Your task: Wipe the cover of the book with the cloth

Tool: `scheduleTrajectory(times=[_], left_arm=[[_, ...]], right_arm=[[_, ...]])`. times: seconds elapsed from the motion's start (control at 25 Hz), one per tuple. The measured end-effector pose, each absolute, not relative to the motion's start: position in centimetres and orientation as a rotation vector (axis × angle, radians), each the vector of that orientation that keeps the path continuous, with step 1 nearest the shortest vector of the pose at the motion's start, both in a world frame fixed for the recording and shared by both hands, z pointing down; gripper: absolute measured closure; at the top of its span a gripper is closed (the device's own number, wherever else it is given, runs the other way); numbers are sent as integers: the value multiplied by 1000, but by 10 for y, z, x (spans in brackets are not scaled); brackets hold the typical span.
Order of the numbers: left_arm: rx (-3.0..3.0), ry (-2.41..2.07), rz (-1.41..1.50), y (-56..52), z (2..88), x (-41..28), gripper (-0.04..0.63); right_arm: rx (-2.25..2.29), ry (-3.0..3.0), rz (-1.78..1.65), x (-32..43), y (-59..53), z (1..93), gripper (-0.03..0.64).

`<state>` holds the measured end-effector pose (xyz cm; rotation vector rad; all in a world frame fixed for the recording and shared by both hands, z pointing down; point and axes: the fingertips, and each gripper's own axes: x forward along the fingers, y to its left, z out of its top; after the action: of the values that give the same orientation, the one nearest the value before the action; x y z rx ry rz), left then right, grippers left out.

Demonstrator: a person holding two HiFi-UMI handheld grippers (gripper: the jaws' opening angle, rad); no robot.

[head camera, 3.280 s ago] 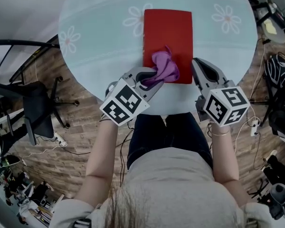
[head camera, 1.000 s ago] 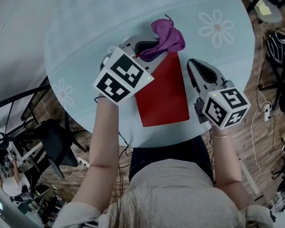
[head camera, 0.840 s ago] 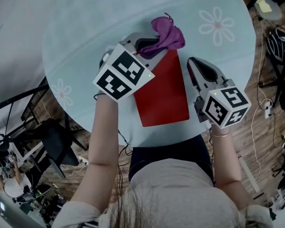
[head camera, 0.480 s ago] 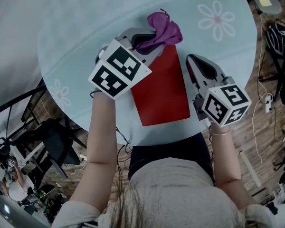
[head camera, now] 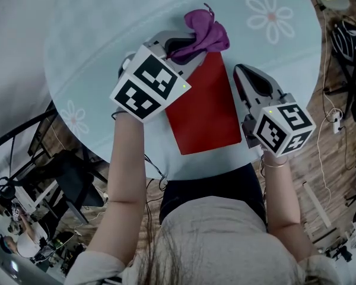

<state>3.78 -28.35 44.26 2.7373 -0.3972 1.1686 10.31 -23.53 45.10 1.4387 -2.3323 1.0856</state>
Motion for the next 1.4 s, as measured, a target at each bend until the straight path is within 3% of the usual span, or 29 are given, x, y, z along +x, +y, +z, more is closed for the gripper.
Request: scheduleTrajectory(times=[1.4], left_arm=[[2787, -291, 1256, -206, 445, 55, 495]], right_arm=[[1480, -2308, 1085, 122, -169, 449, 594]])
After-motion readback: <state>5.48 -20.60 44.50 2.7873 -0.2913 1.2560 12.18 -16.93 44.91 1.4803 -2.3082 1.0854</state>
